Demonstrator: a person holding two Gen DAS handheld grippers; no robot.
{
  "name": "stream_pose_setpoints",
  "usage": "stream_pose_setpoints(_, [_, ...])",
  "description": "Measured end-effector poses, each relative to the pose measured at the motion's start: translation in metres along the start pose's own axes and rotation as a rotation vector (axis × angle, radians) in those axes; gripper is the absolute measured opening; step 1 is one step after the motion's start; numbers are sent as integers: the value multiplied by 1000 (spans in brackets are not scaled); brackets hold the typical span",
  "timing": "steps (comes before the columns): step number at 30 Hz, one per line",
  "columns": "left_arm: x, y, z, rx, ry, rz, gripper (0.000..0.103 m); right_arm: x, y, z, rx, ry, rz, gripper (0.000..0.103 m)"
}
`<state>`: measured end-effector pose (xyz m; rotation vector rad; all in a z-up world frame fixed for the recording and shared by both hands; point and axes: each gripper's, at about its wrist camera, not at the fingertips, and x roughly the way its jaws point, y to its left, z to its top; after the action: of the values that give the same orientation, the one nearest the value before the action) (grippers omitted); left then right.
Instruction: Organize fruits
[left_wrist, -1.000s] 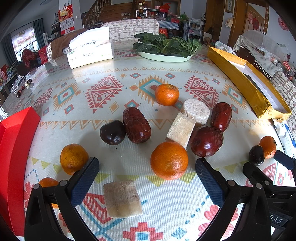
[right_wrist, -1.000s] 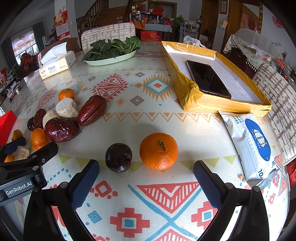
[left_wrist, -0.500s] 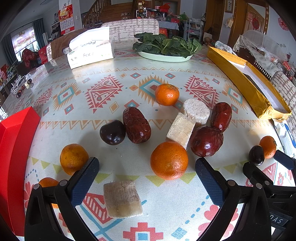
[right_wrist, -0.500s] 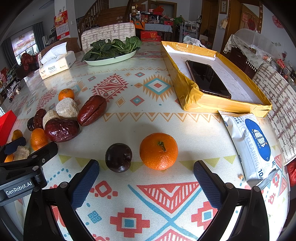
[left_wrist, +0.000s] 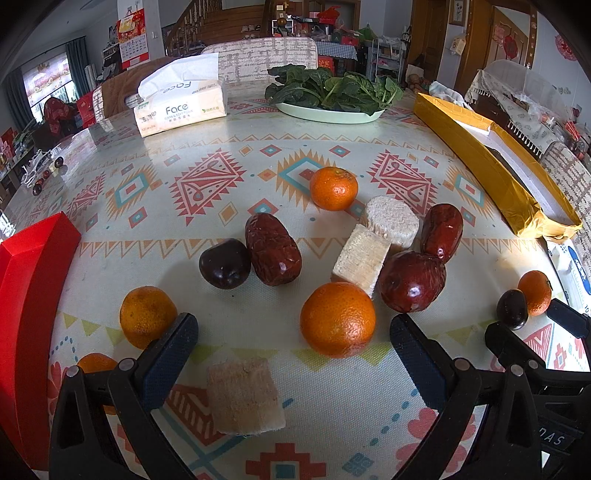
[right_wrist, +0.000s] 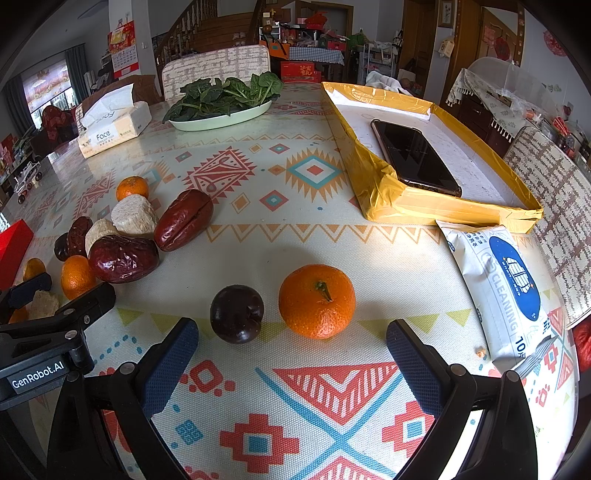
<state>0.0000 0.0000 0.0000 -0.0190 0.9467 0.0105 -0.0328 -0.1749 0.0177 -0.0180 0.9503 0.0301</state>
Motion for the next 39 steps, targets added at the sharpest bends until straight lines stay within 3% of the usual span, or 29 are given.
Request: stream_pose_setpoints(39, [-1,1,-2,0,-2,0,103,0,0,-1,0,0,0,103])
